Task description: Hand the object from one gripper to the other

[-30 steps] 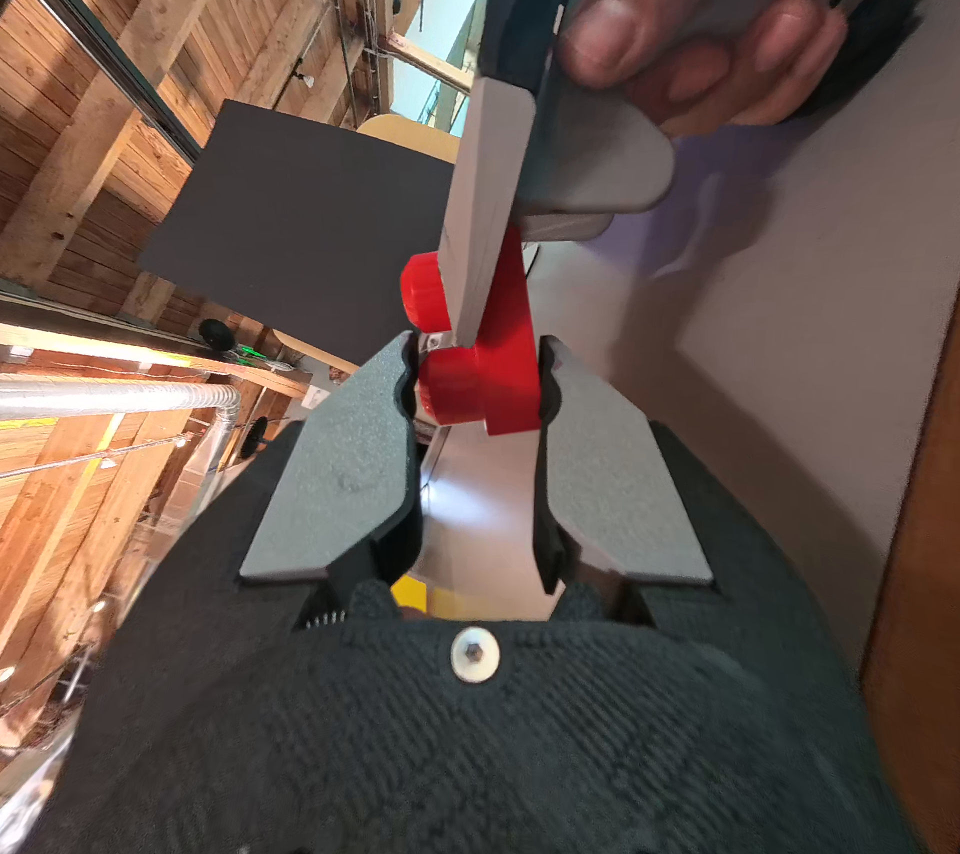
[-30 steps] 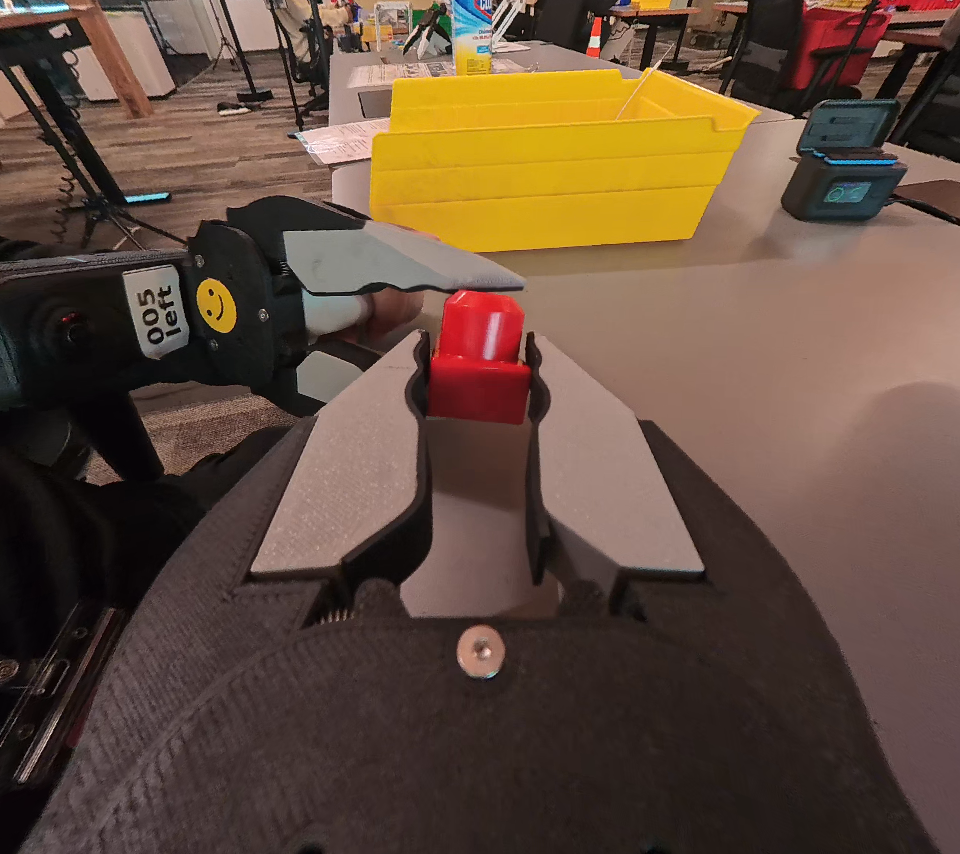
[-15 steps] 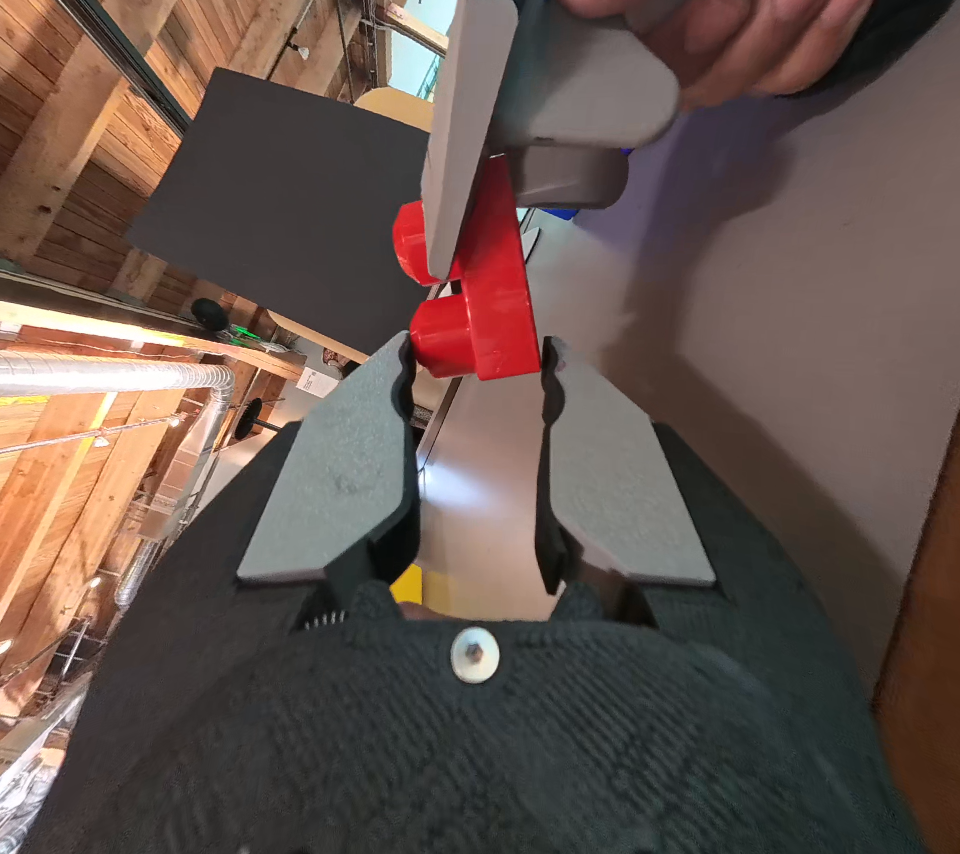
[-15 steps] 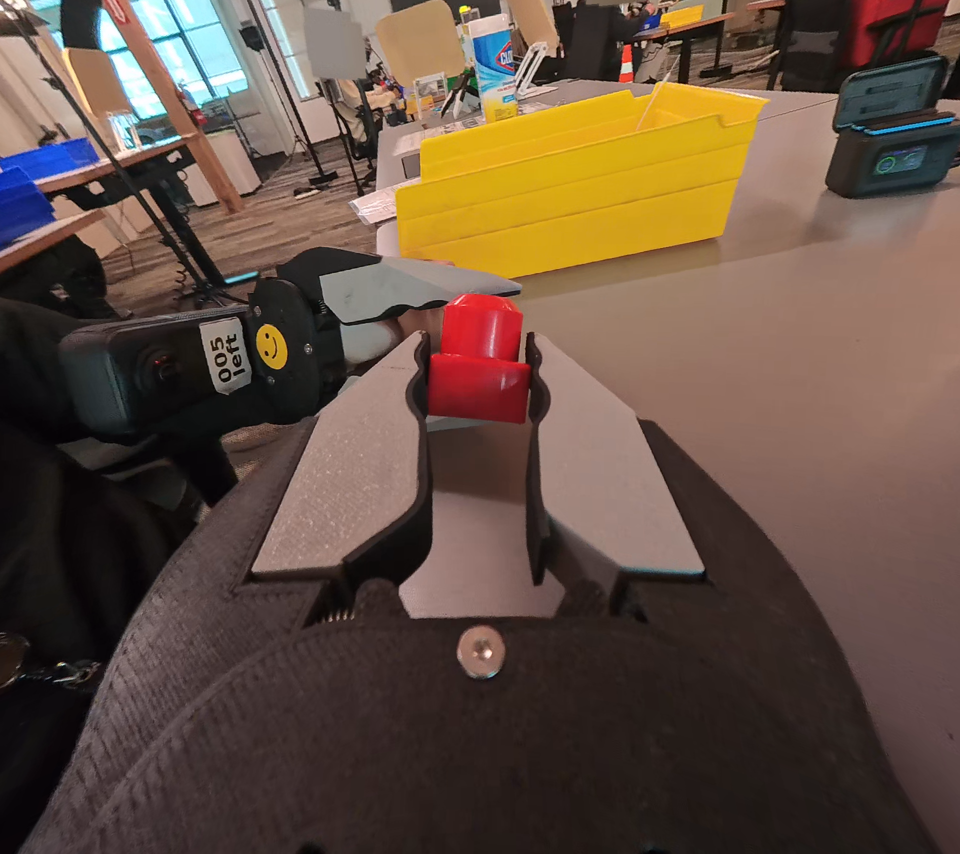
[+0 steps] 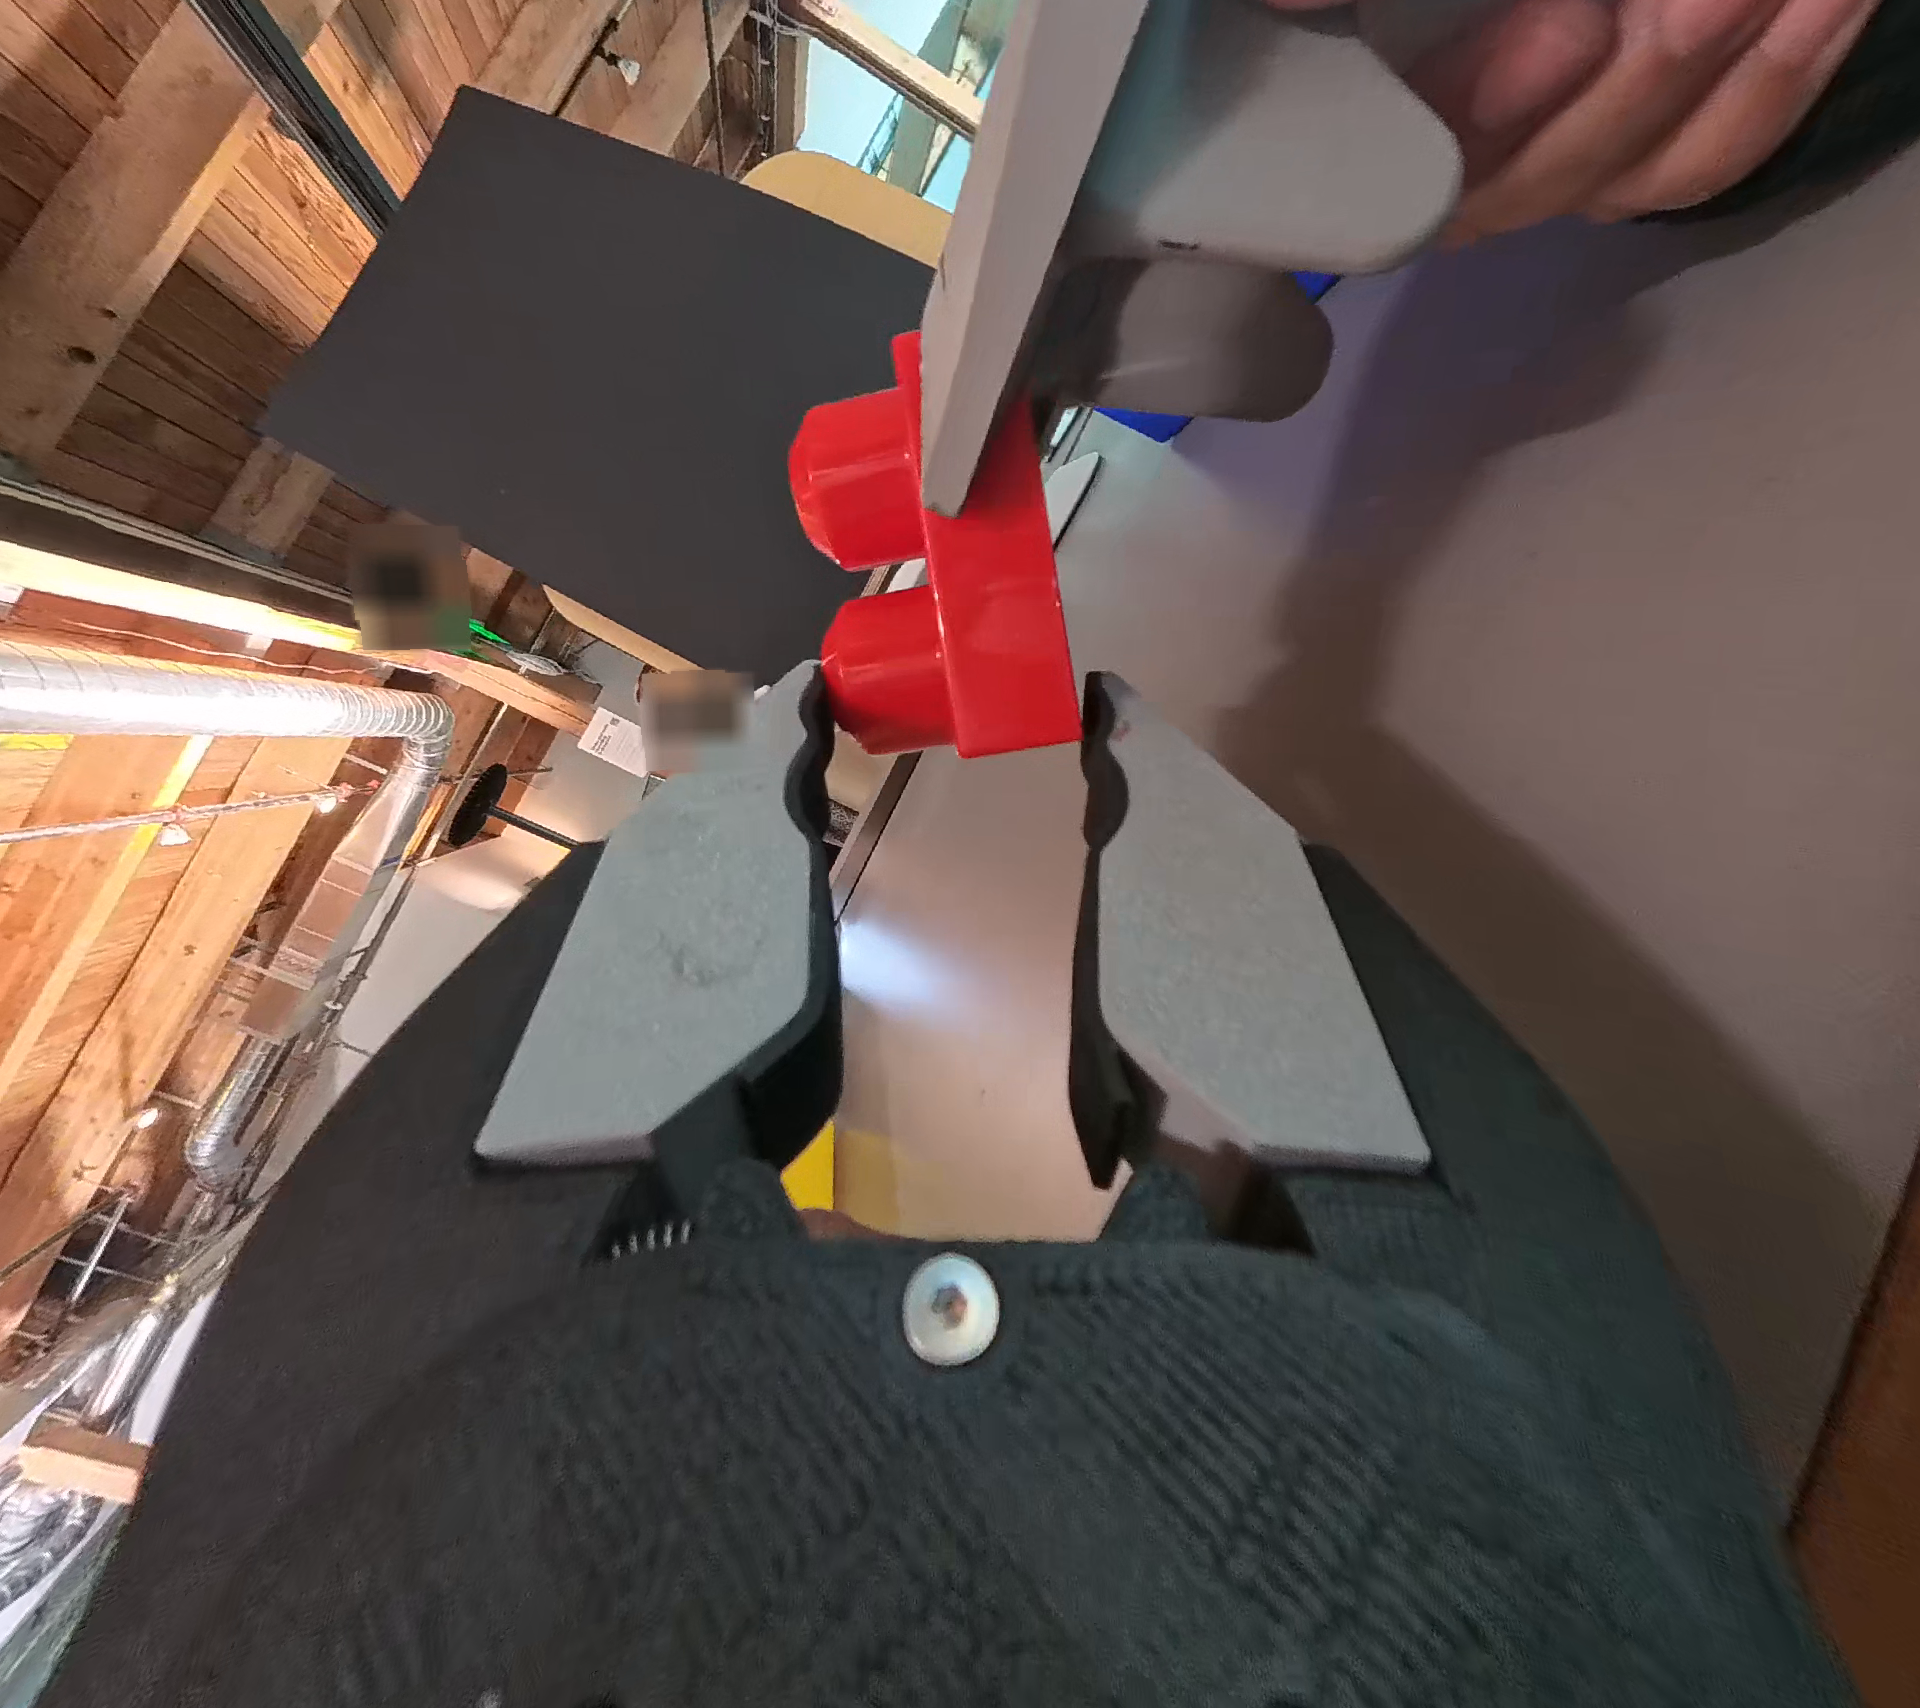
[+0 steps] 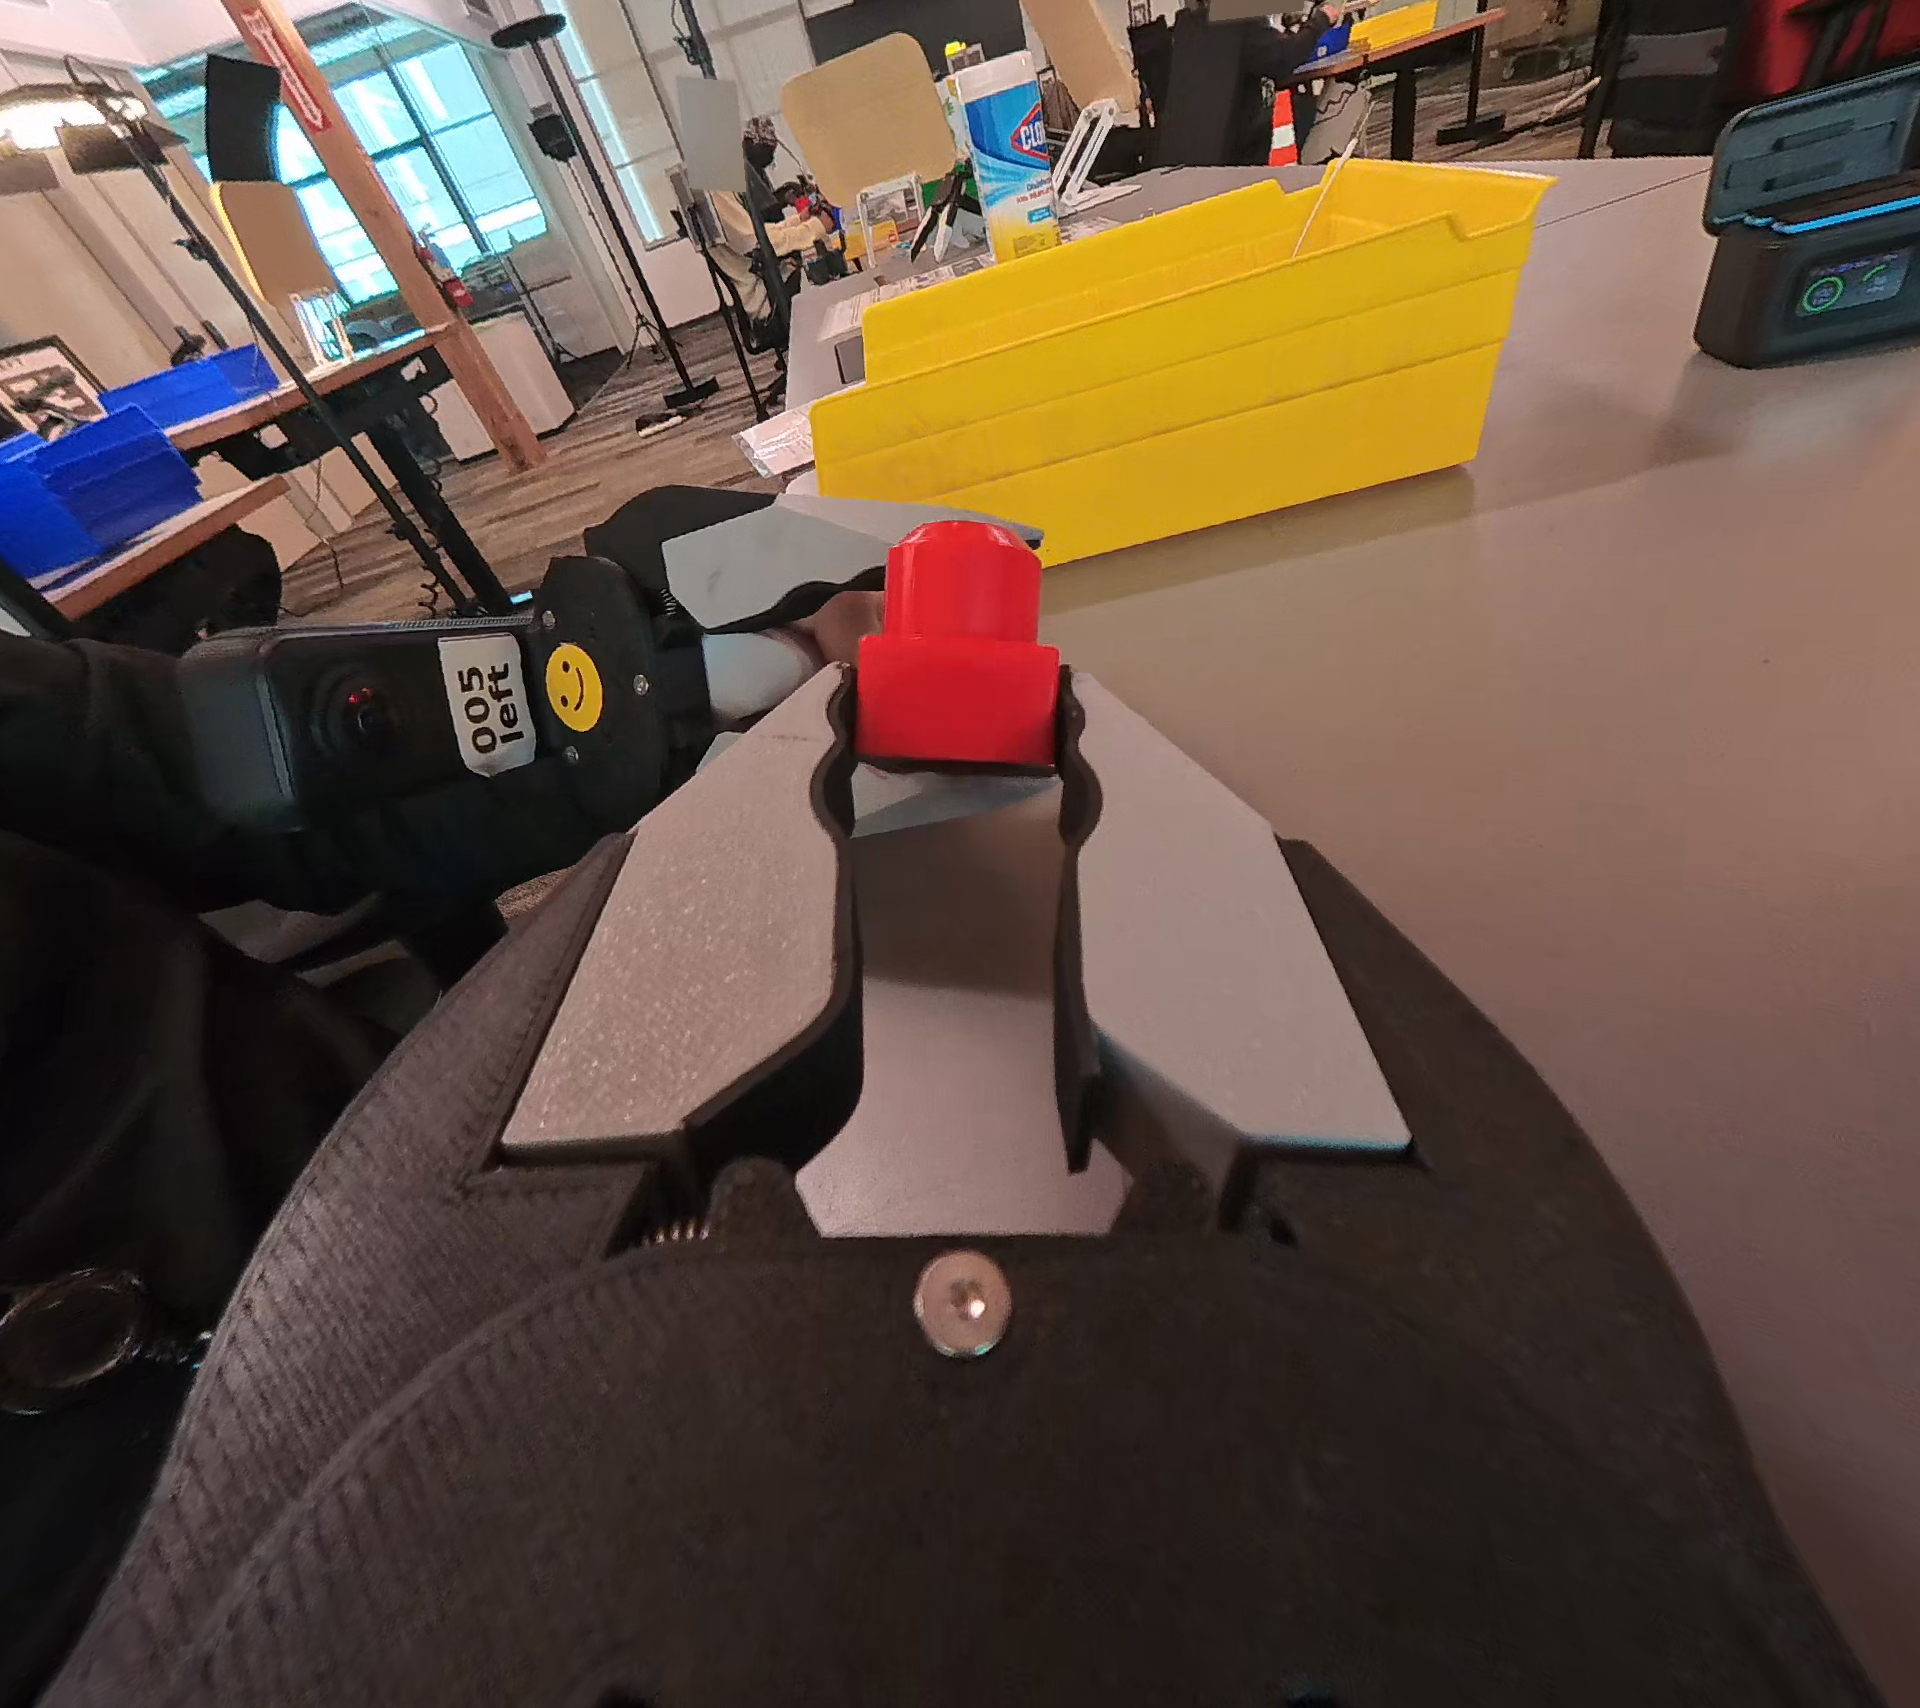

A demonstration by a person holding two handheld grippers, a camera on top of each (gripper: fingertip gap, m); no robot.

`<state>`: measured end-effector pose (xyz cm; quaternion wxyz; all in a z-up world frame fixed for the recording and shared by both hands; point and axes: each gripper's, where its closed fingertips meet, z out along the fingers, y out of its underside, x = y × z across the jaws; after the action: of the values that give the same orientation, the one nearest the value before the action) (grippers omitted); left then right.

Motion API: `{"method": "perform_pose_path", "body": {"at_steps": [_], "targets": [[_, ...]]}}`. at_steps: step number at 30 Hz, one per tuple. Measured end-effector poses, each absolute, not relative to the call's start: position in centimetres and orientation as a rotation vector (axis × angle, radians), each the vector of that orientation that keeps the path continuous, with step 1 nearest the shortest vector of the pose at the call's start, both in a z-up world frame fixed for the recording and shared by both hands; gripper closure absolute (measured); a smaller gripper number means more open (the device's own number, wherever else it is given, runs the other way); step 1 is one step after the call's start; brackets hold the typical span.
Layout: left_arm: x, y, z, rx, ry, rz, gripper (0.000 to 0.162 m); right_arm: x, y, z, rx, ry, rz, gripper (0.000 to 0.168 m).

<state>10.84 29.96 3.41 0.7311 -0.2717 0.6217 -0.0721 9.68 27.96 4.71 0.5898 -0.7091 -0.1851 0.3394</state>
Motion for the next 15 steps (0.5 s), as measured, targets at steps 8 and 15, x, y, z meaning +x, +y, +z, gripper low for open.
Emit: {"method": "perform_pose_path", "body": {"at_steps": [8, 15], "targets": [[11.06, 30.21, 3.22, -0.627, 1.383, -0.186, 0.116, 9.72, 28.17, 4.55, -1.663, -0.428, 0.795, 0.134], [11.01, 29.81, 3.24, -0.61, 1.39, -0.201, 0.117, 9.29, 28.07, 4.39, -1.667, -0.47, 0.765, 0.133]]}}
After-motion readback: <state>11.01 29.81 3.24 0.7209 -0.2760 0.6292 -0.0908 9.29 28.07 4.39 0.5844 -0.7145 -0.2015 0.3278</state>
